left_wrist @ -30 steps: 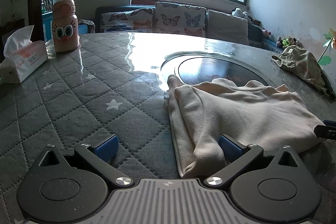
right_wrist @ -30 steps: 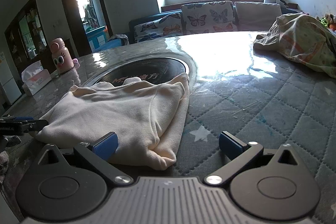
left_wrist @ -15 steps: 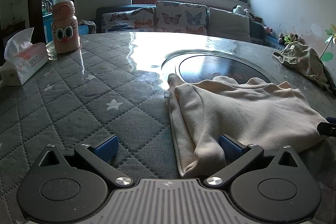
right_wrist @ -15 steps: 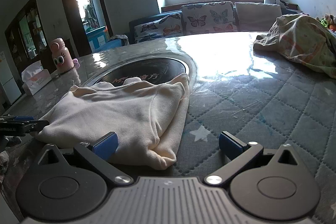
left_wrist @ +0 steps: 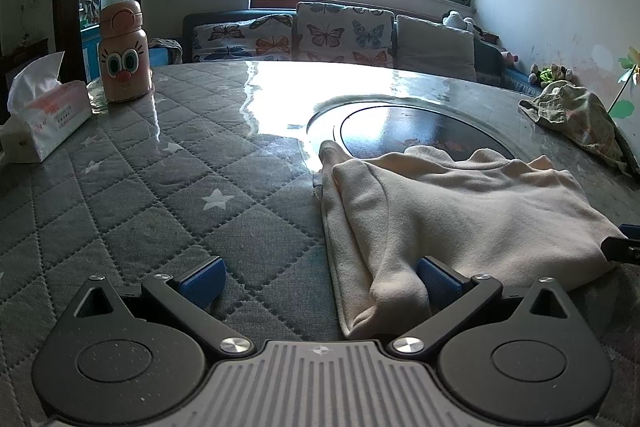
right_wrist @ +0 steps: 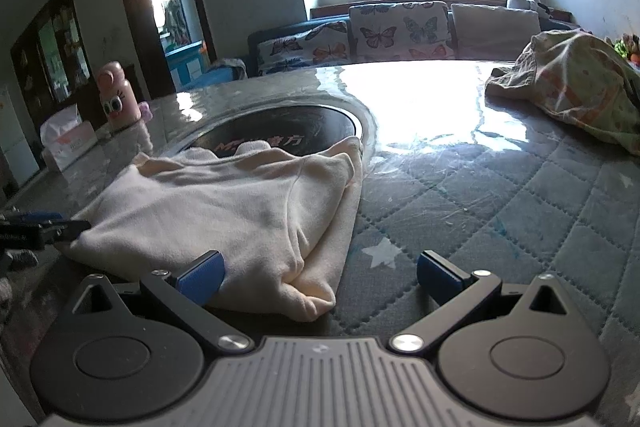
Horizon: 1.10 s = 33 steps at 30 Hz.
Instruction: Fold clothes
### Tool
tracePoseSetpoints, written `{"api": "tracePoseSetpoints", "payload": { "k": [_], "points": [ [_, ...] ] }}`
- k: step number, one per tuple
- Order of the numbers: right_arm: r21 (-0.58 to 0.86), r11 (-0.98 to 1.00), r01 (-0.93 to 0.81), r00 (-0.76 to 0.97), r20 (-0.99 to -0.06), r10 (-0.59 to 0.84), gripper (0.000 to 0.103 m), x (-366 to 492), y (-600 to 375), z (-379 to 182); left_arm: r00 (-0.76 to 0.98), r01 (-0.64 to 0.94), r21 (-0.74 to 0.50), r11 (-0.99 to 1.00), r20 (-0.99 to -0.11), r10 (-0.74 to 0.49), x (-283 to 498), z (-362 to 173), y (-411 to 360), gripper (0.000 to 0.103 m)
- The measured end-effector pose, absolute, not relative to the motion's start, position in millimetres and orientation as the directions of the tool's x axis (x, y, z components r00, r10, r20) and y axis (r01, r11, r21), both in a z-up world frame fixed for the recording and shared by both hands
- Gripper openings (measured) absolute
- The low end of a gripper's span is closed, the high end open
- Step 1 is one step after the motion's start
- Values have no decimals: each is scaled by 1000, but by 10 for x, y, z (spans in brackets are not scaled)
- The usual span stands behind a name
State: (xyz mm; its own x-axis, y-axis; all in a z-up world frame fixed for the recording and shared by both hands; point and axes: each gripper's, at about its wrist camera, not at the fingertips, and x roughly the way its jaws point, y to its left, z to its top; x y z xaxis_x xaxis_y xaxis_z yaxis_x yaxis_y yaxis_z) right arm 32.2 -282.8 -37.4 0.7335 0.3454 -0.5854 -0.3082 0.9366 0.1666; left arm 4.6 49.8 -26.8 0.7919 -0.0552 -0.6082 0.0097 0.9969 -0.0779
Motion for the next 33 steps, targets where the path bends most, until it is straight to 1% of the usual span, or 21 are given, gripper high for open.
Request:
{"api": "tracePoseSetpoints", "payload": {
  "k": [9, 11, 14, 18, 22, 25, 29, 30, 33],
  "points": [
    [155, 940, -305, 733, -592, 336, 103, 329, -2820, -321, 786, -4, -79, 997, -616, -46, 35, -193, 513, 103],
    [143, 943, -300, 758, -564, 326, 103, 292, -2820, -237, 800, -11, -71, 997, -599, -34, -10, -128, 502, 103],
    [116, 947, -298, 792, -524, 313, 103, 284, -2807, -88, 821, -5, -21, 1000, -570, -8, -49, -24, 449, 103],
    [114, 944, -308, 779, -539, 320, 103, 349, -2746, -79, 822, 12, -44, 999, -568, -35, -64, -10, 459, 103],
    [128, 944, -306, 759, -565, 322, 103, 376, -2726, -161, 799, 21, -2, 1000, -602, -18, -67, -155, 435, 103],
    [120, 949, -292, 751, -586, 305, 103, 386, -2728, -236, 797, 13, -40, 999, -604, -35, -63, -192, 489, 103],
    [132, 955, -267, 739, -609, 290, 103, 411, -2756, -333, 790, 20, -52, 998, -611, -47, -39, -232, 511, 103],
    [151, 953, -262, 737, -607, 299, 103, 414, -2779, -349, 789, 20, -56, 998, -613, -50, -34, -235, 518, 103],
    [150, 952, -267, 738, -603, 302, 103, 414, -2787, -347, 788, 18, -59, 998, -613, -51, -45, -219, 523, 103]
  ]
}}
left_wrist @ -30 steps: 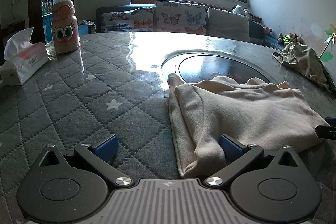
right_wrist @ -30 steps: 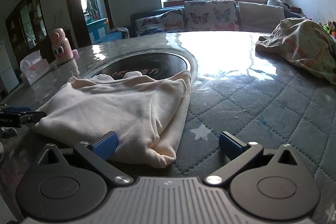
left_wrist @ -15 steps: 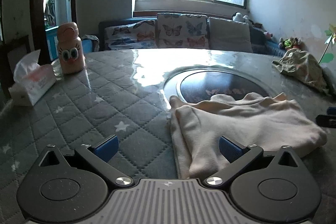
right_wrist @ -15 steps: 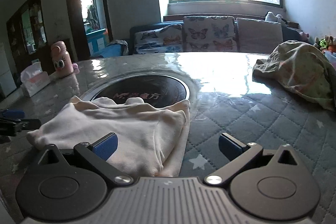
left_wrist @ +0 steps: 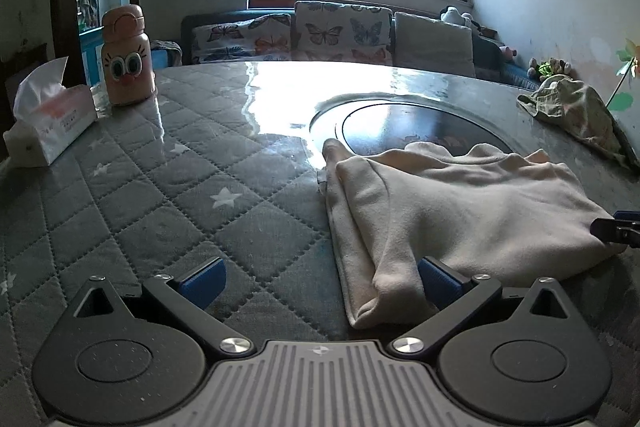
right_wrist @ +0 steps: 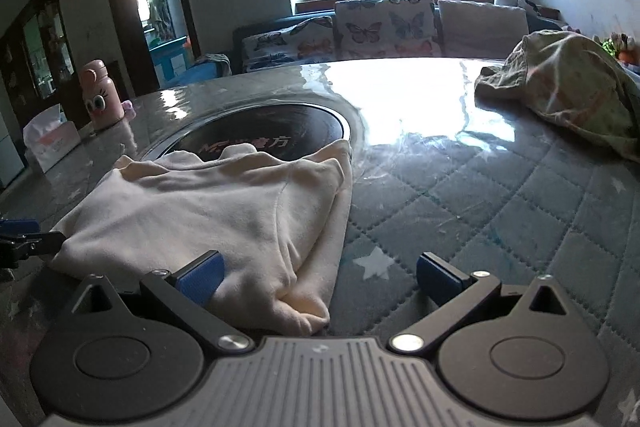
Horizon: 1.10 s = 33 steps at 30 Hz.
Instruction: Fold clothes
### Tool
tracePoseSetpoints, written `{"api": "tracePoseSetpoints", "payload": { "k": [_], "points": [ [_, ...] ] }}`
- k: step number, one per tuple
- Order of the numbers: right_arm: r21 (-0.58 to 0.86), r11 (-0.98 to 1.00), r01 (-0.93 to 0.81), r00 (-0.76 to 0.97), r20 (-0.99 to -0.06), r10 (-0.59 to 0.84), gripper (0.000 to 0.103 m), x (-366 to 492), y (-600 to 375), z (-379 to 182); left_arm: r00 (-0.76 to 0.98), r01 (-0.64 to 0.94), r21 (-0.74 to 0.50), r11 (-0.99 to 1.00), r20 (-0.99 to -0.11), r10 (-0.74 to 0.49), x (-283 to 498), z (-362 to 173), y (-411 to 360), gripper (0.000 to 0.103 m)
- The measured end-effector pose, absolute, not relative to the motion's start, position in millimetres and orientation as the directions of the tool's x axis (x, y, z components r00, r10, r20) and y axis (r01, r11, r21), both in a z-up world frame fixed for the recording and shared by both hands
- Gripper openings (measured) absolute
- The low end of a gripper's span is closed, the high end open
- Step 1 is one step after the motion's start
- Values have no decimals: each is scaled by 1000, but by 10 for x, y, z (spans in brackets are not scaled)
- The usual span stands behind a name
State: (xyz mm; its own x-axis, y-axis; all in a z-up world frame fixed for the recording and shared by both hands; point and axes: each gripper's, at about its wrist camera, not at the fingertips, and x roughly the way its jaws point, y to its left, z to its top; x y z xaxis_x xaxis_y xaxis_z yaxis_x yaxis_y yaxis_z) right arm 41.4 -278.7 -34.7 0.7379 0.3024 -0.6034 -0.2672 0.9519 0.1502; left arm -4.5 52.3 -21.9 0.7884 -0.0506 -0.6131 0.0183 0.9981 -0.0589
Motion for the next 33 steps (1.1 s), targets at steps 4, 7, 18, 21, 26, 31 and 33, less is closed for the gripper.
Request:
{"api": "tracePoseSetpoints", "payload": {
  "k": [4, 7, 18, 21, 26, 31, 33],
  "points": [
    [162, 949, -271, 747, -586, 314, 103, 404, -2790, -272, 802, 15, -50, 999, -596, -42, -51, -108, 510, 103],
    [149, 946, -287, 756, -572, 319, 103, 416, -2756, -207, 815, 14, -50, 999, -578, -41, -15, -30, 514, 103],
    [72, 957, -280, 756, -598, 266, 103, 417, -2697, -226, 778, 16, -33, 999, -627, -33, 109, -82, 568, 103],
    [66, 955, -290, 771, -575, 274, 103, 435, -2705, -113, 795, 27, -16, 1000, -606, -31, 162, 14, 537, 103],
    [25, 954, -299, 782, -566, 260, 103, 589, -2593, -41, 788, 14, 9, 1000, -616, -5, 400, 25, 499, 103],
    [-21, 956, -292, 772, -596, 223, 103, 823, -2467, -91, 764, 4, 24, 1000, -645, 13, 579, -71, 509, 103],
    [-44, 960, -277, 770, -607, 194, 103, 891, -2447, -130, 757, -7, 39, 999, -653, 31, 610, -111, 522, 103]
  ]
}}
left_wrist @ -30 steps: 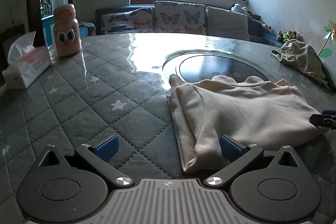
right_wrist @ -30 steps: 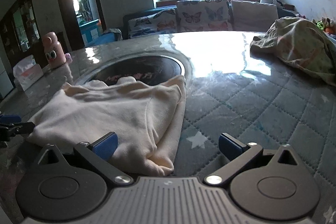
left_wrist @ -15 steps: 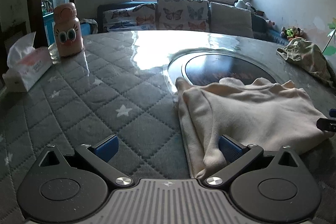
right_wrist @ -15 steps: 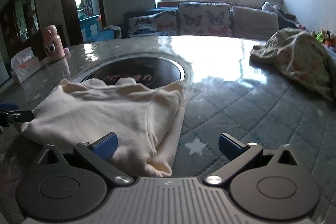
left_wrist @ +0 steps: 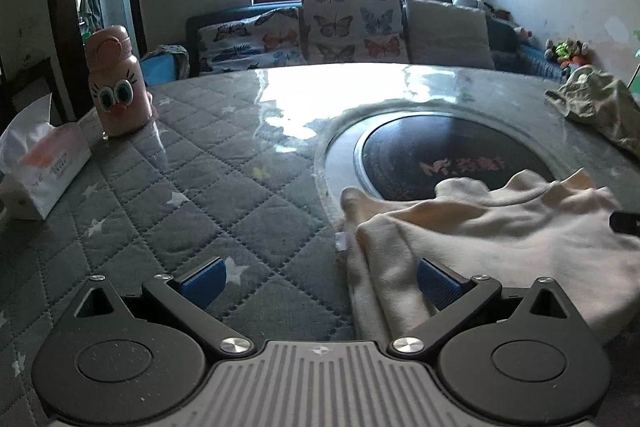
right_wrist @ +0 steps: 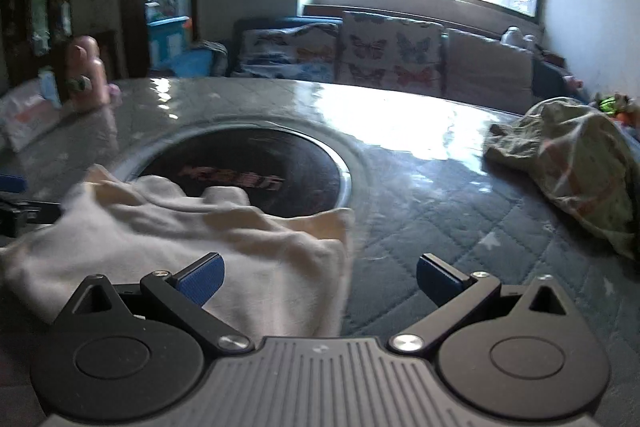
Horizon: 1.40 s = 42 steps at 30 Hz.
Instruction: Fold clothes
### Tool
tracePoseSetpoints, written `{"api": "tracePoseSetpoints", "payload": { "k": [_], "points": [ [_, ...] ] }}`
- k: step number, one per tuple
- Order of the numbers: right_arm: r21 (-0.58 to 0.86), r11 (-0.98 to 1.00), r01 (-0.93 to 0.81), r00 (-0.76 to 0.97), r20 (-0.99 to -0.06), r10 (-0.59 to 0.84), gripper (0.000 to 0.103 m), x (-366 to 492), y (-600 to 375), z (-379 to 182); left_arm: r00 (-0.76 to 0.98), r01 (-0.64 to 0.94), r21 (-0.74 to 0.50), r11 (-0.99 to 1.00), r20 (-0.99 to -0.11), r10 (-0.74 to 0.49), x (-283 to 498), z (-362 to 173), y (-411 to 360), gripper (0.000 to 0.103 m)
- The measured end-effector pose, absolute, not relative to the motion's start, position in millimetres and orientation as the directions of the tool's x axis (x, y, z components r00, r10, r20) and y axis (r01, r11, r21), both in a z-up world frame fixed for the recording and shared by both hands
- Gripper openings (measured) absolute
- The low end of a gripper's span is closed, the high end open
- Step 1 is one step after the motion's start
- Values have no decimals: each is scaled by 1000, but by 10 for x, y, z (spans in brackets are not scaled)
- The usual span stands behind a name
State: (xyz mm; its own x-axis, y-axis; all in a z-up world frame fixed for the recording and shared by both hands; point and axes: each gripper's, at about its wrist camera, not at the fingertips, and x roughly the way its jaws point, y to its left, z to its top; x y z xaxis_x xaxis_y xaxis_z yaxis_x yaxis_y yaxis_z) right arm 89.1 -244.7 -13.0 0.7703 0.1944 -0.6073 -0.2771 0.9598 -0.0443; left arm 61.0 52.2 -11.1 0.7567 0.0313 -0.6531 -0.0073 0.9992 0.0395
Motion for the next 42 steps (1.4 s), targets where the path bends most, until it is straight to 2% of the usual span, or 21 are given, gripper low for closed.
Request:
{"api": "tracePoseSetpoints", "payload": {
  "k": [3, 9, 12, 16, 23, 30, 42],
  "points": [
    [-64, 966, -250, 754, -639, 153, 103, 982, -2487, -207, 749, -17, 31, 999, -662, 33, 634, -172, 587, 103],
    [-53, 975, -215, 784, -605, 140, 103, 1035, -2577, -118, 766, -18, 6, 1000, -642, 18, 645, -63, 593, 103],
    [-59, 979, -197, 775, -621, 119, 103, 1132, -2588, -155, 771, -14, -4, 1000, -637, 8, 711, -27, 572, 103],
    [-99, 977, -188, 760, -645, 81, 103, 1221, -2572, -298, 755, -12, 25, 1000, -655, 26, 816, -83, 538, 103],
    [-111, 978, -175, 789, -610, 72, 103, 1239, -2620, -187, 761, -14, 36, 999, -648, 34, 878, -66, 539, 103],
    [-152, 972, -177, 769, -638, 40, 103, 1394, -2547, -270, 747, -24, 67, 998, -662, 62, 967, -132, 523, 103],
    [-96, 965, -242, 790, -597, 139, 103, 908, -2547, -124, 767, 33, 33, 999, -642, -4, 680, -41, 348, 103]
  ]
}}
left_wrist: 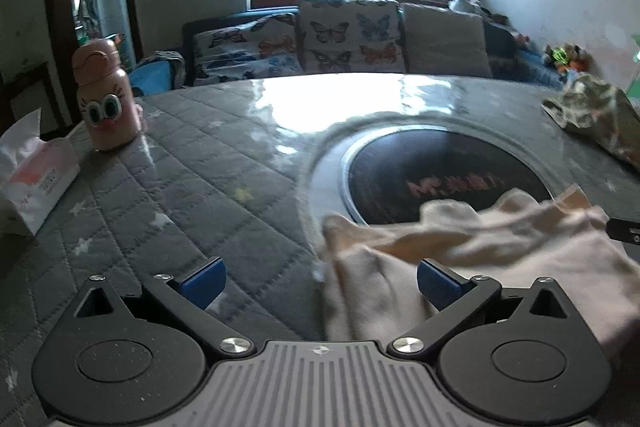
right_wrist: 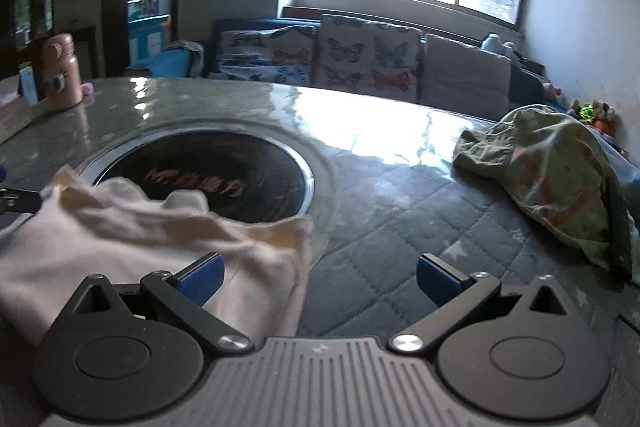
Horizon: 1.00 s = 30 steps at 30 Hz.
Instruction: Fold clothes
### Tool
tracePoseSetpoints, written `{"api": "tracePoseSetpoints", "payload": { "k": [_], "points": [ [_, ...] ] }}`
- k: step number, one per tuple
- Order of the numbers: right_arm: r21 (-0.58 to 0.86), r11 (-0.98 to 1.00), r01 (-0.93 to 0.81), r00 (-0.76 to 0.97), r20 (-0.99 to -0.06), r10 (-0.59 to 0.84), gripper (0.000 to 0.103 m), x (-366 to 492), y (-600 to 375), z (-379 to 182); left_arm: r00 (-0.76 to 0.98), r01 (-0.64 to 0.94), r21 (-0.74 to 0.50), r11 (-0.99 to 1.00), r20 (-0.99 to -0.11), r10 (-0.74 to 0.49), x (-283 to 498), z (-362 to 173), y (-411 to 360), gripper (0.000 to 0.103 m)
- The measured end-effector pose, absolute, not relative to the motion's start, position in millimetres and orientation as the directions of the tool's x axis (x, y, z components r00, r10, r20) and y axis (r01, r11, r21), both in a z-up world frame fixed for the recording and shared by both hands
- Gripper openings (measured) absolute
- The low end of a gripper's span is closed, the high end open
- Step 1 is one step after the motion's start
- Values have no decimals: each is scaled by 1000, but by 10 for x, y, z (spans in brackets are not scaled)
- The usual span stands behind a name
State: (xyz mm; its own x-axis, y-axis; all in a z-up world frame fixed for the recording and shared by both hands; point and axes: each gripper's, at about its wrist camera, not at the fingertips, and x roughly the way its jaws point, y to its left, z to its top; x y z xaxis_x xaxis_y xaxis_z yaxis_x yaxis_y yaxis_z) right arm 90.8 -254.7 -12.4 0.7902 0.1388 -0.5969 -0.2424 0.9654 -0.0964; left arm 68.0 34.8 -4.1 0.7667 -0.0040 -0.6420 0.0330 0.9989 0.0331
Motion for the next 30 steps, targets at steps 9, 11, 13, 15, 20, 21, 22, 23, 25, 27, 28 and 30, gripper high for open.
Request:
{"api": "tracePoseSetpoints", "payload": {
  "k": [9, 11, 13, 15, 20, 21, 22, 23, 25, 27, 28, 30],
  "points": [
    [-141, 964, -224, 800, -591, 100, 103, 786, -2534, -172, 762, 17, 45, 999, -647, 16, 551, -68, 366, 103],
    [-131, 962, -238, 811, -572, 122, 103, 726, -2531, -118, 770, 16, 39, 999, -638, 12, 513, -37, 360, 103],
    [-137, 959, -248, 813, -568, 129, 103, 689, -2518, -123, 767, 19, 46, 999, -641, 15, 496, -58, 346, 103],
    [-145, 959, -242, 800, -590, 112, 103, 698, -2517, -180, 759, 22, 67, 998, -651, 27, 489, -110, 328, 103],
    [-125, 964, -236, 803, -583, 121, 103, 622, -2544, -145, 769, 17, 39, 999, -639, 12, 375, -53, 367, 103],
    [-117, 963, -243, 805, -578, 133, 103, 601, -2536, -118, 771, 20, 33, 999, -636, 5, 346, -39, 371, 103],
    [-105, 960, -260, 806, -572, 155, 103, 572, -2518, -84, 771, 26, 30, 999, -637, -1, 323, -34, 370, 103],
    [-102, 956, -275, 805, -567, 171, 103, 548, -2493, -65, 769, 31, 29, 999, -639, -6, 303, -34, 367, 103],
    [-101, 943, -318, 803, -558, 211, 103, 489, -2403, -25, 766, 31, 43, 999, -643, 4, 283, -59, 364, 103],
    [-96, 928, -361, 798, -547, 253, 103, 438, -2295, 6, 763, 25, 51, 998, -646, 13, 268, -85, 371, 103],
    [-97, 922, -375, 796, -544, 266, 103, 422, -2246, 14, 763, 20, 47, 999, -647, 15, 263, -89, 384, 103],
    [-108, 904, -414, 785, -546, 294, 103, 387, -2112, 4, 762, 11, 44, 999, -647, 20, 253, -92, 399, 103]
  ]
}}
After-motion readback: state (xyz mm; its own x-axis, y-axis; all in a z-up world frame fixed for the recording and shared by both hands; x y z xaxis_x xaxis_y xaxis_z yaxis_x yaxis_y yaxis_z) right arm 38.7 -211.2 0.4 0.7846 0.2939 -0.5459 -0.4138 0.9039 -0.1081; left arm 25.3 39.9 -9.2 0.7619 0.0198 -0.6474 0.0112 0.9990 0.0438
